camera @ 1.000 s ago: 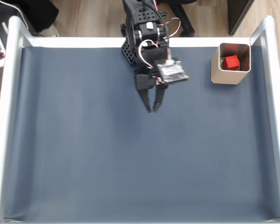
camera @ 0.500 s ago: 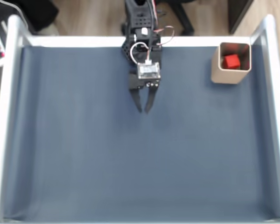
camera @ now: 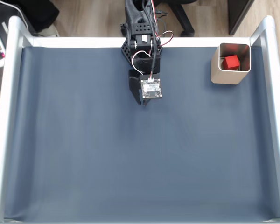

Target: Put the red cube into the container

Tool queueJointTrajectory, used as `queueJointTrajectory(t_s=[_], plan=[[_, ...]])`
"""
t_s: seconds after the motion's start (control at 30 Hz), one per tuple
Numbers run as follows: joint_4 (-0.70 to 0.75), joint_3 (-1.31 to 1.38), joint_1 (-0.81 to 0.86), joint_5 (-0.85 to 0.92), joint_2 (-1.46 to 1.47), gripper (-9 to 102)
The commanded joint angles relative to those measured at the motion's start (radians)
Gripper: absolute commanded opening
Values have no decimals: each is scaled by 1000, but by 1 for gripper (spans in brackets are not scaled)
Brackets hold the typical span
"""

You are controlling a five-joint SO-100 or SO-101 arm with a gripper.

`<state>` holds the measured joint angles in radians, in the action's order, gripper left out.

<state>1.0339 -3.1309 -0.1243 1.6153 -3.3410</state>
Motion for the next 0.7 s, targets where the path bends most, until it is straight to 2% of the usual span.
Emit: queueJointTrajectory(t_s=[0.0,0.3,0.57,0.67], plan=[[55,3,-2,-5,-14,0],[196,2,-3,15,-14,0],[252,2,-14,31,-14,0],[262,2,-15,-25,-14,0]])
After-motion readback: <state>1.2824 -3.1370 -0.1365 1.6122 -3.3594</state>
